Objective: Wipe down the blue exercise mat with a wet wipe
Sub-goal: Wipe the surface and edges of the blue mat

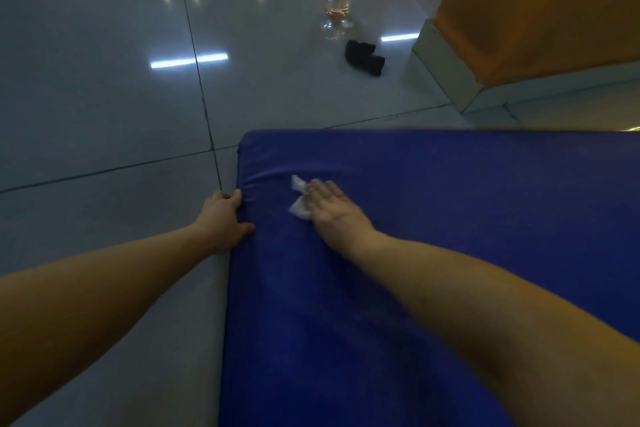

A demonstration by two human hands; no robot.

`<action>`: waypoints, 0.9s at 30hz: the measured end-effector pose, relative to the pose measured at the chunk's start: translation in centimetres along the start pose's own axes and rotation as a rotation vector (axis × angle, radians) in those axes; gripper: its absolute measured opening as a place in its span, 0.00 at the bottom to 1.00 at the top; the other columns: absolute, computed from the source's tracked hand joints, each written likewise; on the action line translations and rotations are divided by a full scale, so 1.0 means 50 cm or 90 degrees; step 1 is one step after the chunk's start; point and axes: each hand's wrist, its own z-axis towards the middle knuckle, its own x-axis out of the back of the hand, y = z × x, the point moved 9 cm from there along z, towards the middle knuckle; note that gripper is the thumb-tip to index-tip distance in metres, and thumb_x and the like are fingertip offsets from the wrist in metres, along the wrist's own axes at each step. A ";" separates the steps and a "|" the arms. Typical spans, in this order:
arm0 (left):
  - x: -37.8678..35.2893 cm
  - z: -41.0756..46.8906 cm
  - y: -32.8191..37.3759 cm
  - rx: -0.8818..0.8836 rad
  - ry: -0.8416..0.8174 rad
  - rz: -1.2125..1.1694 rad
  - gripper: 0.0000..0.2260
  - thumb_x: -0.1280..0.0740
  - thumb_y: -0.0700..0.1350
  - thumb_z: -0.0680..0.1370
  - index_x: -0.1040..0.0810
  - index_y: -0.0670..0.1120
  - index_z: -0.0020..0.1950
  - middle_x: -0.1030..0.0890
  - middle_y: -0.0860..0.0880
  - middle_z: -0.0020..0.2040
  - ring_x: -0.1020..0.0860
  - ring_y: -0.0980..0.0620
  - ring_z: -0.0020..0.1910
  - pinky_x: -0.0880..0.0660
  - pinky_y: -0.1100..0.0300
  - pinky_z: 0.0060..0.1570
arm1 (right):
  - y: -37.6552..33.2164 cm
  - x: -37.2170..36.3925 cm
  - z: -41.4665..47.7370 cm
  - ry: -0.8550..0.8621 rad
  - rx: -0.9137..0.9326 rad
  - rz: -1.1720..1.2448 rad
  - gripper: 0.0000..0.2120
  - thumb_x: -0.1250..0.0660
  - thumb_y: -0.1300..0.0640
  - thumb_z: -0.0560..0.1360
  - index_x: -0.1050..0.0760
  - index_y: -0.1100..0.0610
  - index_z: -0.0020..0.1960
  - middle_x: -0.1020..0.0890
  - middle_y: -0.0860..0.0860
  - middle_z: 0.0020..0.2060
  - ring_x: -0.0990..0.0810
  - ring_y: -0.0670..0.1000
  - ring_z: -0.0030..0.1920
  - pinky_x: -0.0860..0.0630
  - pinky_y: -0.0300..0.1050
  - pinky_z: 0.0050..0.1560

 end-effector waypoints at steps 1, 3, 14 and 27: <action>0.000 -0.001 -0.002 0.001 -0.001 -0.007 0.40 0.31 0.55 0.79 0.49 0.46 0.82 0.41 0.41 0.77 0.39 0.41 0.75 0.38 0.49 0.76 | 0.053 -0.009 -0.017 -0.053 -0.047 -0.001 0.27 0.50 0.63 0.75 0.27 0.70 0.68 0.24 0.65 0.68 0.26 0.64 0.70 0.35 0.61 0.72; 0.001 -0.002 -0.003 -0.001 -0.001 -0.011 0.40 0.31 0.55 0.79 0.49 0.46 0.83 0.40 0.41 0.76 0.38 0.41 0.75 0.38 0.49 0.75 | 0.169 -0.017 -0.057 -0.039 -0.175 0.012 0.28 0.48 0.65 0.78 0.41 0.69 0.78 0.37 0.64 0.77 0.40 0.63 0.78 0.46 0.57 0.80; 0.028 -0.023 -0.005 0.002 0.068 -0.210 0.16 0.37 0.37 0.78 0.24 0.43 0.65 0.20 0.45 0.58 0.22 0.46 0.53 0.24 0.52 0.56 | -0.074 -0.017 0.029 0.060 -0.240 0.189 0.30 0.65 0.61 0.78 0.54 0.69 0.80 0.56 0.68 0.79 0.55 0.66 0.80 0.48 0.60 0.79; 0.069 -0.069 0.022 -0.018 0.197 -0.117 0.19 0.39 0.39 0.81 0.30 0.40 0.72 0.29 0.42 0.69 0.31 0.43 0.69 0.34 0.50 0.69 | -0.173 0.089 0.008 0.015 -0.073 0.519 0.16 0.46 0.55 0.85 0.23 0.58 0.64 0.19 0.57 0.61 0.21 0.54 0.61 0.26 0.53 0.65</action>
